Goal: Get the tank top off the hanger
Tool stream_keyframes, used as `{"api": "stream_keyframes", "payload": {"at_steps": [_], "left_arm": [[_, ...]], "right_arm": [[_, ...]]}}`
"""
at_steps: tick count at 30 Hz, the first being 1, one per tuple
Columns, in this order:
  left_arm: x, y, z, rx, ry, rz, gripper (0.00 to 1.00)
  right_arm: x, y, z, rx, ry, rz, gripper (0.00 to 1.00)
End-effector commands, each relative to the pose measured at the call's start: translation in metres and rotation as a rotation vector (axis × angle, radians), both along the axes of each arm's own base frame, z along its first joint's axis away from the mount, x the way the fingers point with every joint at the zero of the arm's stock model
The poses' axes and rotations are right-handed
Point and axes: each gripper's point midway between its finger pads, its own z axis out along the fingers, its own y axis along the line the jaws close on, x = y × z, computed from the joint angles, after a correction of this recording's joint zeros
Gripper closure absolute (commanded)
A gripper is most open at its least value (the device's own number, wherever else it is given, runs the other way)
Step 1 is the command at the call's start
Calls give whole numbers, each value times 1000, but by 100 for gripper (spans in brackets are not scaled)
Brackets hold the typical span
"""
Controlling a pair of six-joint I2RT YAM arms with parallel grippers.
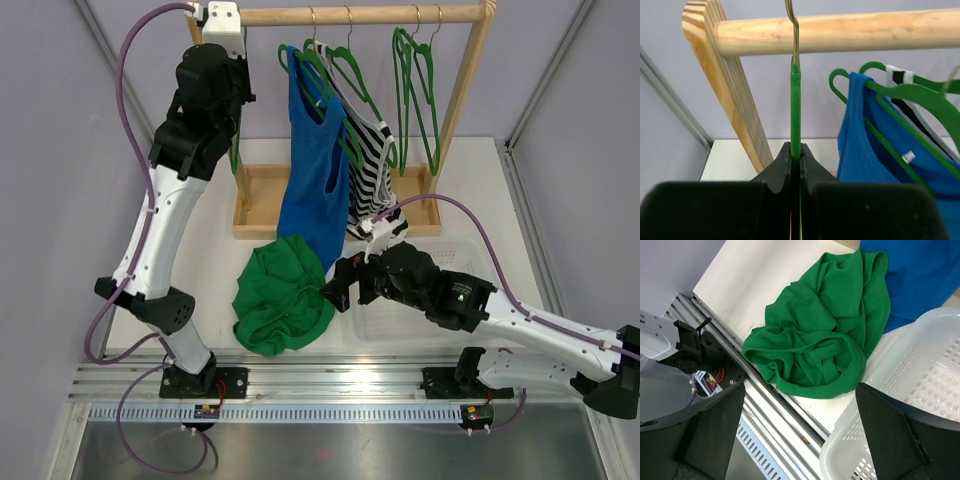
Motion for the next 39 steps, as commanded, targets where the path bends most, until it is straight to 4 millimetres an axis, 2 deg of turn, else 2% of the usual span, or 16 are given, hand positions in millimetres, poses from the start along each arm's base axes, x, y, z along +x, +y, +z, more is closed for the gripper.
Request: {"api": "stream_keyframes", "payload": {"at_steps": [1,7,13,20,21,23,25,26,27,28,29,32,34,35,37,39], "left_arm": [[10,5,36,-37,-120,-4,100],[38,-1,1,-64,-39,-39,100],[31,1,-20,-70,10,-45,100],[12,9,-13,-68,9,-51,71],[10,10,-11,-64,9,-48,59],[8,12,-7,-59,6,-47,47],[3,16,-6,-54,21,-36,27],[-4,19,0,-60,11,-33,20],[-10,23,1,-61,17,-20,1],[-16,26,2,-71,20,-17,1],[-30,32,13,-88,0,-13,1],[-56,40,9,-129,29,-12,1],[-84,52,-2,-191,54,7,1],[-93,54,-7,-213,59,7,1],[-122,64,-27,-277,59,16,1],[-139,74,-37,-320,36,37,1]], "right_arm": [[-4,1,4,41,5,2,0],[-13,15,-3,43,10,101,0],[-14,37,-24,-3,48,169,1],[-1,66,-55,-85,68,194,1],[1,70,-57,-88,67,193,0],[3,80,-65,-108,72,204,1],[6,91,-63,-104,61,216,1],[8,96,-74,-135,62,218,1],[11,99,-77,-149,57,215,1],[15,105,-75,-153,47,214,0],[19,110,-90,-196,50,218,0],[30,118,-114,-301,37,184,0],[32,129,-119,-334,15,178,1],[36,128,-141,-403,15,158,1],[37,140,-145,-437,0,145,1],[37,142,-170,-511,3,139,1]]}}
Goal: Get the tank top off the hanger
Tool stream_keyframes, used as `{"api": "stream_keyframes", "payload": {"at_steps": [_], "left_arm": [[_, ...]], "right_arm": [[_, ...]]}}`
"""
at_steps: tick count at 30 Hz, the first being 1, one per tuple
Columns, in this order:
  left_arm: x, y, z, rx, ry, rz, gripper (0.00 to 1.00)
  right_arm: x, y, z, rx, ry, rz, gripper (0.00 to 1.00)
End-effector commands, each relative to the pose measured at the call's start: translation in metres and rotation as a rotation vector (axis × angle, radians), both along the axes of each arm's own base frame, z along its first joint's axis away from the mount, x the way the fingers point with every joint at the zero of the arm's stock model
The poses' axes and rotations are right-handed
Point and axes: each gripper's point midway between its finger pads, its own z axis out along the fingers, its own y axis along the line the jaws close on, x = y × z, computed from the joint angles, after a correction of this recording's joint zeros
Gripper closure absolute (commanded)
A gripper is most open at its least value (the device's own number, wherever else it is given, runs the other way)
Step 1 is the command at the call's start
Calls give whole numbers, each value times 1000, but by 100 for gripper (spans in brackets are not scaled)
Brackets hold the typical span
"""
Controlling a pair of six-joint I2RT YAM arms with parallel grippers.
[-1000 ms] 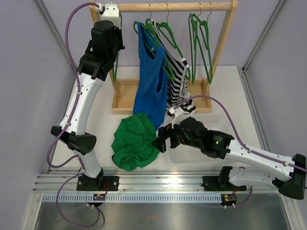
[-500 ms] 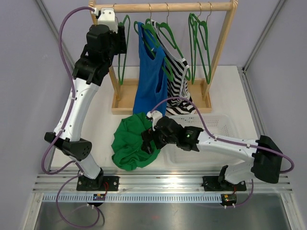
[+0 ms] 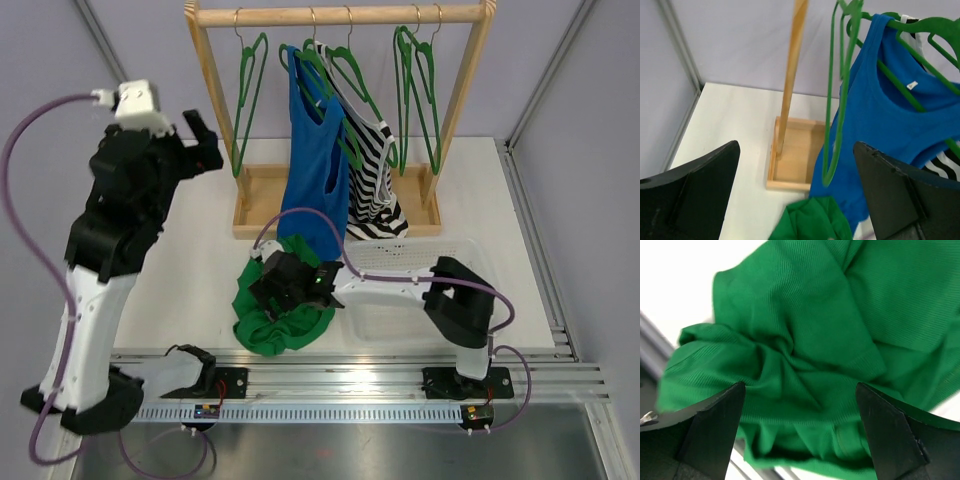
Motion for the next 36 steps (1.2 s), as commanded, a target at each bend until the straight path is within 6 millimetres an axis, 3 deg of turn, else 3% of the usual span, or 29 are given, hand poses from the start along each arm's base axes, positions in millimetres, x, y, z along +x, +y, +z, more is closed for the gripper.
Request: {"api": "stream_keyframes", "payload": {"at_steps": [1,2,4,5,8,12,14,15,16,17,19,20,22,23,25,26,27,28,30,31,36], "left_arm": [[-40,21,-14,-144,-52,58,1],[-47,24,-21,-153,-52,63,1],[-66,34,-27,-186,-68,84,1],[-66,33,-44,-172,-37,83,1],[-80,38,-61,-162,-23,74,1],[-96,46,-81,-103,-3,68,1],[-104,52,-86,-83,-14,75,1],[-102,55,-96,-62,-7,90,1],[-103,59,-102,-39,-4,103,1],[-104,62,-105,-31,-7,117,1],[-106,70,-117,-9,-9,149,1],[-106,71,-120,-7,-11,158,1],[-105,72,-129,-3,-11,163,1],[-105,72,-131,-2,-10,163,1],[-102,69,-133,-3,-13,154,1],[-100,68,-137,2,-4,149,1],[-99,66,-138,2,-3,142,1],[-97,65,-141,5,7,140,1],[-96,64,-144,8,16,142,1],[-95,64,-146,7,19,142,1],[-96,64,-144,-9,-3,138,1]], "right_arm": [[10,9,-7,-84,-89,-30,1],[10,9,-21,-112,-78,-39,1],[9,13,-29,-117,-63,-32,1],[10,12,-40,-138,-54,-35,0],[8,10,-61,-192,-35,-33,1],[-3,8,-84,-227,26,9,15],[-8,9,-85,-213,40,29,49],[-9,11,-82,-200,39,34,60],[-9,9,-80,-195,38,33,93],[-7,11,-66,-170,20,30,100],[-8,10,-51,-144,4,32,100],[-7,14,-25,-88,-19,39,100],[-8,12,1,-37,-41,37,100],[-7,13,35,32,-76,34,100],[-5,7,68,91,-113,22,100],[-4,1,103,151,-155,13,100],[-4,-3,119,181,-175,6,100],[-5,-11,151,241,-207,-3,100],[-3,-24,177,270,-249,-20,100],[-5,-34,204,317,-276,-30,100],[-2,-81,262,354,-376,-105,100]]}}
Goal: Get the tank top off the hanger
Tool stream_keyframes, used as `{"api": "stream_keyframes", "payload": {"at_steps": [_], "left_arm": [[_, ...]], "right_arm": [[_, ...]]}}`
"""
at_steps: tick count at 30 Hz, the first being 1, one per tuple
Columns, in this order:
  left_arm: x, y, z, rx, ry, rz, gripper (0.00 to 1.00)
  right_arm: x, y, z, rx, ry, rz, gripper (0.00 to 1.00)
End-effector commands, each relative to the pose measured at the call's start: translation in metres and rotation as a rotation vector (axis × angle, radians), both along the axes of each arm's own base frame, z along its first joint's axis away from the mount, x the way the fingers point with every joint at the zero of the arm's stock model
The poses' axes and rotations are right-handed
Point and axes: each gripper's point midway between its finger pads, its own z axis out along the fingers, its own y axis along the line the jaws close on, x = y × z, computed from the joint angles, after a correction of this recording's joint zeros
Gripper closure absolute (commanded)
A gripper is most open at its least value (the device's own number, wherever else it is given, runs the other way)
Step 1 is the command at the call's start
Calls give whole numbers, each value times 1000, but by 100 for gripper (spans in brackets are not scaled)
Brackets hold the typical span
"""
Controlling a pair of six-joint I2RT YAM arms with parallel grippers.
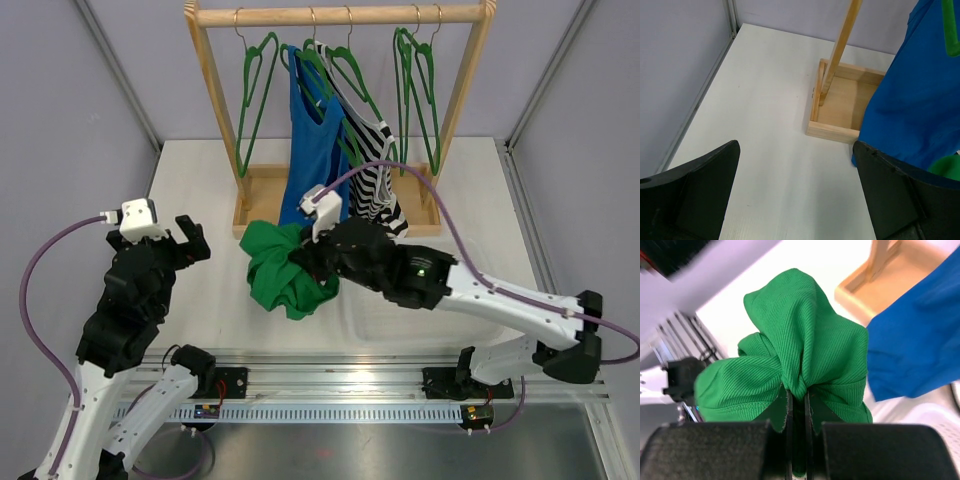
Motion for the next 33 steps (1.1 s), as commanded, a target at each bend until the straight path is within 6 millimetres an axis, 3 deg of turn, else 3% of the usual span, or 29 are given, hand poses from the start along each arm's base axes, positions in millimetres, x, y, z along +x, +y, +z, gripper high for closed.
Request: {"api": "stream_keyframes", "payload": {"at_steps": [1,4,7,11,17,20,21,22,23,24,25,27,28,29,31,32,33], "left_arm": [[4,2,14,-25,-72,16,1],[3,2,16,-38,-76,23,1],[0,7,25,-81,-87,60,1],[-7,6,40,-120,-106,50,1],[-12,-10,71,-151,-150,-60,1],[-6,-27,82,-160,-120,-131,1],[-9,-31,99,-178,-145,-165,1],[-7,-35,106,-184,-141,-178,1],[0,-43,106,-180,-105,-204,1],[-3,-46,127,-193,-136,-226,1],[0,-50,134,-196,-133,-243,1],[12,-64,140,-196,-96,-282,1],[9,-65,162,-209,-135,-296,1],[12,-69,168,-212,-128,-309,1],[20,-82,194,-222,-150,-357,1],[23,-85,198,-220,-141,-358,1],[26,-89,204,-215,-144,-365,1]], "right_arm": [[6,-40,53,45,-101,-93,100],[13,-79,70,23,-138,-205,100],[17,-118,65,-39,-149,-316,100],[19,-164,35,-154,-113,-467,100],[19,-207,-20,-264,-38,-623,100],[22,-218,-46,-305,12,-662,99],[26,-224,-51,-314,24,-693,95],[26,-227,-58,-316,38,-711,74],[26,-230,-60,-319,36,-725,63],[26,-231,-62,-322,38,-729,54],[25,-233,-61,-314,40,-733,35],[24,-234,-60,-311,38,-733,25],[25,-234,-56,-301,35,-738,15],[25,-237,-55,-309,31,-745,10],[25,-240,-47,-294,25,-748,8],[24,-242,-45,-289,21,-749,7],[23,-243,-41,-279,20,-747,1]]}}
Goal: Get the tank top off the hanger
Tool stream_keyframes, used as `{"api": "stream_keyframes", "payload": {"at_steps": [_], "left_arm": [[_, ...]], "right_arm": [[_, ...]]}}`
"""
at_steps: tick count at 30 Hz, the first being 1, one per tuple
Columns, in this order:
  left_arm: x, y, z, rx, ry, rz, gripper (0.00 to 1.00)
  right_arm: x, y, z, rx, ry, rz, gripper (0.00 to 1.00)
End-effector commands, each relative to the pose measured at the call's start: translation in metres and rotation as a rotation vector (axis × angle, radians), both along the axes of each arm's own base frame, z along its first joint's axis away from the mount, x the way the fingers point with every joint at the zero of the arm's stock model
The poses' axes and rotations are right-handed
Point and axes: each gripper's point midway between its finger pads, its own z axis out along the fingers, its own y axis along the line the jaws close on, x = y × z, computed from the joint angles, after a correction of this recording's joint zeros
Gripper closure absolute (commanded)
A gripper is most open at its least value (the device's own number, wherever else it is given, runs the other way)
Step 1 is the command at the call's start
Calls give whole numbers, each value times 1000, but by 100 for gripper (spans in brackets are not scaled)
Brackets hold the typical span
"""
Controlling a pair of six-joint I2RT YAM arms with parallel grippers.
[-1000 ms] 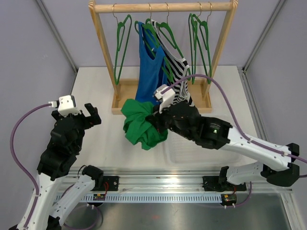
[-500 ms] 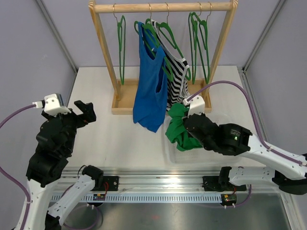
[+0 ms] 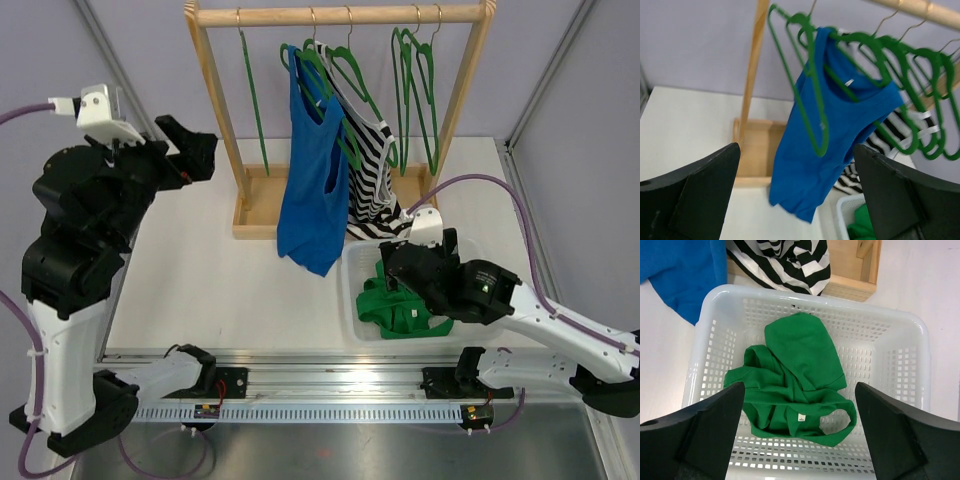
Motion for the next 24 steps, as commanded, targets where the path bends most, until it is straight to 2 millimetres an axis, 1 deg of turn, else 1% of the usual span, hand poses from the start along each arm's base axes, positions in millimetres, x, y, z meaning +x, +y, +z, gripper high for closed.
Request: {"api": "stream_keyframes", "payload": {"at_steps": [1,2,3,4,5,6,7,8,9,10,11,12,13,14,15,16,17,18,19,20,21,22,23,24], "left_arm": [[13,-35,20,6,5,-112,1],[9,-34,39,-6,-30,-109,1],[14,-39,45,-1,-33,-124,1],[29,-48,40,10,-5,-129,1],[27,-48,51,-3,-23,-129,1],[31,-51,52,0,-27,-132,1],[33,-59,52,7,-29,-151,1],[41,-66,56,16,-49,-146,1],[43,-72,59,23,-61,-159,1],[43,-85,66,19,-88,-188,1],[52,-93,63,38,-86,-181,1],[55,-98,68,37,-104,-182,1],[57,-106,70,37,-110,-188,1],[64,-107,72,41,-121,-163,1],[74,-117,71,47,-120,-161,1],[78,-122,70,48,-121,-158,1],[84,-126,71,43,-130,-145,1],[96,-129,65,58,-123,-109,1],[103,-134,60,66,-118,-96,1],[109,-134,65,58,-142,-72,1],[115,-139,63,60,-149,-73,1],[125,-147,55,74,-142,-74,1],[131,-153,58,70,-164,-76,1],[135,-158,56,73,-167,-85,2]], "right_arm": [[3,-13,32,85,-79,-55,0],[2,-13,35,105,-84,-51,1],[1,-14,36,119,-88,-47,1],[-2,-18,42,158,-104,-52,1],[-3,-19,44,186,-111,-52,0],[-4,-21,44,201,-118,-51,0],[-7,-25,51,255,-134,-53,0],[-9,-26,52,278,-137,-49,1],[-11,-27,51,294,-140,-43,0],[-14,-30,58,350,-157,-36,0],[-16,-31,59,373,-161,-29,1],[-17,-32,57,384,-160,-26,0],[-21,-35,61,425,-169,-16,0],[-22,-36,61,436,-169,-14,1],[-24,-37,60,443,-167,-12,1],[-27,-38,61,463,-163,-3,0],[-28,-38,61,469,-159,4,1],[-29,-37,59,469,-152,13,1],[-32,-36,58,473,-142,26,1],[-32,-35,57,477,-137,31,1],[-33,-33,53,471,-128,38,0],[-35,-29,52,476,-115,58,1],[-36,-25,51,480,-109,71,1],[-37,-22,46,478,-96,84,1]]}}
